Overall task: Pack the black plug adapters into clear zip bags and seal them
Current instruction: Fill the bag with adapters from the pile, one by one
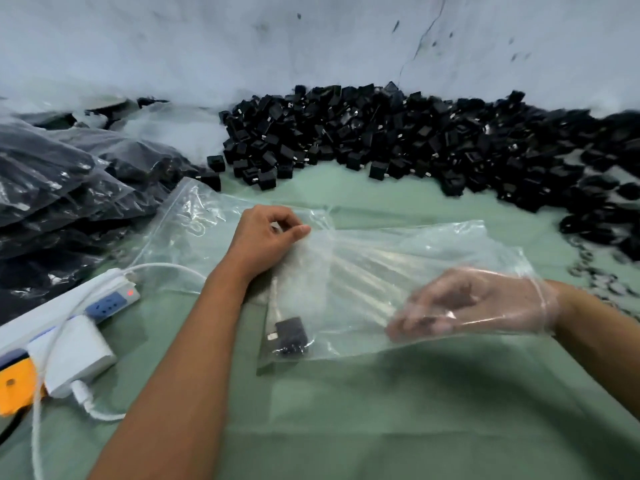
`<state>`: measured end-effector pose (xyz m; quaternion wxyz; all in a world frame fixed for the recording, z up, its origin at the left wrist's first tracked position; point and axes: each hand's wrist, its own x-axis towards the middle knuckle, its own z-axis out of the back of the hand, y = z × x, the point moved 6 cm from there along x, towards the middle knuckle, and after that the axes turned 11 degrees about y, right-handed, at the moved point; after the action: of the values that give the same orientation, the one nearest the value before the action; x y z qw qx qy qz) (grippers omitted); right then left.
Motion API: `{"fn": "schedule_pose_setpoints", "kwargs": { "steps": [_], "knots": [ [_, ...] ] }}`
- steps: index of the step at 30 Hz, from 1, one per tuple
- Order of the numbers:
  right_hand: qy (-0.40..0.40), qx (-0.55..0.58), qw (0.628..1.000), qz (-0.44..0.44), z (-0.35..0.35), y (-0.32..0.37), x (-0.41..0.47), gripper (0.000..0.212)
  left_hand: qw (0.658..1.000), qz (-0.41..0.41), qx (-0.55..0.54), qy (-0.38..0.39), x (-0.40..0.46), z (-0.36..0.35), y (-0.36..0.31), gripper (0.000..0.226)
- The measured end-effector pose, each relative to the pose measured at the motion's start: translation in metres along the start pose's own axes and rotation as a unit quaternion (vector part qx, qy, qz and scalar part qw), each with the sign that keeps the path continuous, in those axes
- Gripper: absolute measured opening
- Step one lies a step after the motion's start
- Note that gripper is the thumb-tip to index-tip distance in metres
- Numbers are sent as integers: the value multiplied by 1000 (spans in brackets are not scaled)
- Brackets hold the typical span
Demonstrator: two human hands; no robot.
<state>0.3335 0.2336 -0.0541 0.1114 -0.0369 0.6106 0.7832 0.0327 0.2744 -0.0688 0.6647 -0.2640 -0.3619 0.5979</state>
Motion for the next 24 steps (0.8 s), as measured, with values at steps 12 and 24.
{"fn": "schedule_pose_setpoints", "kwargs": {
  "steps": [12,24],
  "knots": [
    [-213,197,957,0,22,-36,-94,19,998,18,52,31,18,-3,-31,16],
    [-559,-307,717,-283,160,-20,-84,34,980,-72,187,-12,30,-75,-156,18]
  ]
}}
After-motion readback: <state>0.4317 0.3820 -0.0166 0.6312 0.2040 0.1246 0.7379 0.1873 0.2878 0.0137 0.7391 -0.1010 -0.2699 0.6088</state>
